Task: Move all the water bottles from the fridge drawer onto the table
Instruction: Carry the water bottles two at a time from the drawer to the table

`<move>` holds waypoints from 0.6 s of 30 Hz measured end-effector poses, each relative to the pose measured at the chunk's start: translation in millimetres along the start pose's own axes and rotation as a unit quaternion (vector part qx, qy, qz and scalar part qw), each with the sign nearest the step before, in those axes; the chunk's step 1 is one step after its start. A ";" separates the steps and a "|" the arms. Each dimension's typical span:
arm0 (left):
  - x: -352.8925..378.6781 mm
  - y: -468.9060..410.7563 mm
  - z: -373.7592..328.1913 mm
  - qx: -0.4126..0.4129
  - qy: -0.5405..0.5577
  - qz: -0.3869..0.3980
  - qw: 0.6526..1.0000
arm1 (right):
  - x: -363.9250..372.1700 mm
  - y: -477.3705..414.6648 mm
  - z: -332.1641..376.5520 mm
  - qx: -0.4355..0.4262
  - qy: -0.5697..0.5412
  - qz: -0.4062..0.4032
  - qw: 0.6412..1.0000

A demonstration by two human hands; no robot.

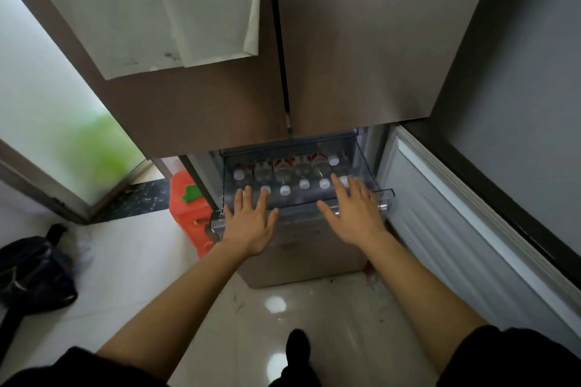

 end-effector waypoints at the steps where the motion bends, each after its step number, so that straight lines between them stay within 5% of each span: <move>1: 3.4 -12.6 4.4 -0.001 -0.002 0.011 1.000 | 4.4 -11.3 2.7 -0.004 0.000 0.011 1.000; 18: 104.0 -176.3 77.9 -0.012 0.023 0.218 0.976 | 122.4 -168.0 62.3 -0.033 0.000 0.256 0.966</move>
Point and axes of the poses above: each hand's wrist, its own y-axis away from the middle knuckle, its own x-axis out of the palm, z = x × y, the point moved 10 cm from there along -y, towards the middle knuckle, and after that the axes turned 10 degrees about x, right-handed, at the moved point
